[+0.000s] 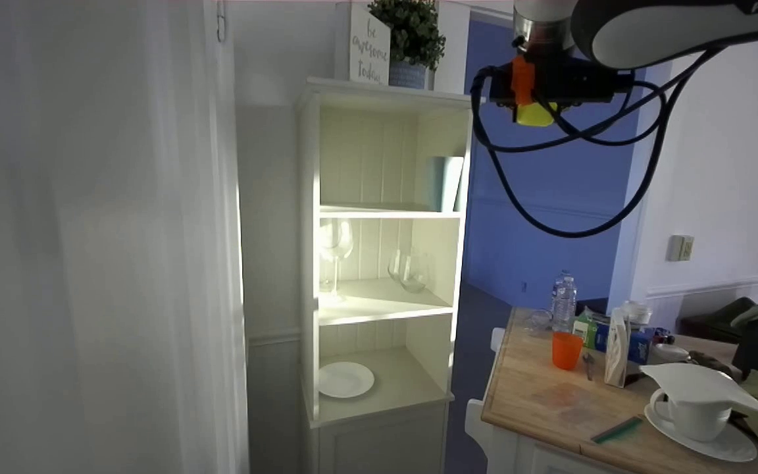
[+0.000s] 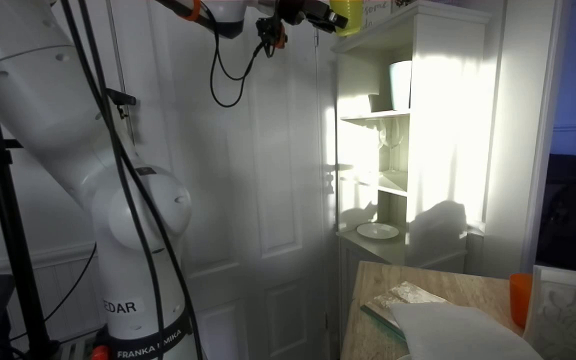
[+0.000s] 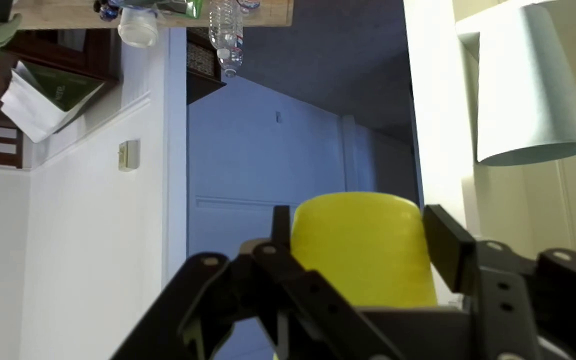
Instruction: Put the yellow cup on top of the cabinet on the left
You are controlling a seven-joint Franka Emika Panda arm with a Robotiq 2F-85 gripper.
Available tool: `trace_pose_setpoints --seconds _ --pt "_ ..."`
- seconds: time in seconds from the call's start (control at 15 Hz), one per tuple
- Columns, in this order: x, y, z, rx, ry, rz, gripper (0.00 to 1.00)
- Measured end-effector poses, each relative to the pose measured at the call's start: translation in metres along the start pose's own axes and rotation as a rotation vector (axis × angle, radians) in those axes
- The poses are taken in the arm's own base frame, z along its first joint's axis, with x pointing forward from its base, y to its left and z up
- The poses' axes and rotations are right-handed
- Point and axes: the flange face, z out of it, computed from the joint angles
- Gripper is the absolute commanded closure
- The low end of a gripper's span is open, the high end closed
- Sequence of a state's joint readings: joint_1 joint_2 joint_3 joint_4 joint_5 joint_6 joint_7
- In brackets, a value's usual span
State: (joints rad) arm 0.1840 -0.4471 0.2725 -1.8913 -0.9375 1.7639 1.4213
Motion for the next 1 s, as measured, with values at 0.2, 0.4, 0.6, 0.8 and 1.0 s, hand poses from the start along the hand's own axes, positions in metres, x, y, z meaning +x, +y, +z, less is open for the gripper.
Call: trace_pose_setpoints --seconds 0.2,0.4,0.6,0.8,1.0 --pt "0.012 -0.017 -0.005 0.027 -0.004 -0.067 0.58" --pt "0.038 -0.037 -0.016 0.074 -0.002 -0.151 0.58" --pt "0.069 -0.052 -0.026 0.120 0.002 -0.225 0.58" --pt "0.097 -0.064 -0.031 0.175 -0.009 -0.274 0.58" --pt "0.120 -0.075 -0.030 0.249 -0.035 -0.314 0.58"
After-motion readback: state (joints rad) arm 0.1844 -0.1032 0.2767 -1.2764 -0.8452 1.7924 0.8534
